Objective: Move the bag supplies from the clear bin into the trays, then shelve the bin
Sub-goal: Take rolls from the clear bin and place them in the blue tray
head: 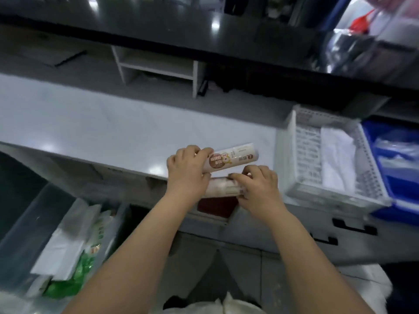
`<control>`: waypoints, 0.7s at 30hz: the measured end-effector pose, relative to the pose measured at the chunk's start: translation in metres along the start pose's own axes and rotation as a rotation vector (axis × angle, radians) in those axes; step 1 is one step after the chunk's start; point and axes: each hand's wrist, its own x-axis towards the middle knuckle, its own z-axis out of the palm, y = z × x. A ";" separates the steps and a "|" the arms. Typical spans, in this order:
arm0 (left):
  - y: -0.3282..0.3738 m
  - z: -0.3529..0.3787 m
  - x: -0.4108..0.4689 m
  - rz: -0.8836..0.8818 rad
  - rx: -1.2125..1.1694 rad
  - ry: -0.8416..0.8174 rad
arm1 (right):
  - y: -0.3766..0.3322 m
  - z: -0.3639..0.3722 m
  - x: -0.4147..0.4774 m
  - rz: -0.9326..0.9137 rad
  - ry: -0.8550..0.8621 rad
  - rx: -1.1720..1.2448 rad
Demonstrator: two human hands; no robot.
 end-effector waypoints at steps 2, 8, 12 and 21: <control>0.054 0.013 0.018 0.085 -0.030 0.024 | 0.041 -0.032 -0.022 0.066 0.033 -0.028; 0.239 0.070 0.036 0.262 -0.174 0.068 | 0.178 -0.131 -0.120 0.222 0.172 -0.166; 0.328 0.108 0.032 0.319 -0.256 0.042 | 0.254 -0.173 -0.181 0.314 0.203 -0.218; 0.440 0.166 0.064 0.379 -0.191 -0.011 | 0.393 -0.220 -0.237 0.547 0.193 -0.222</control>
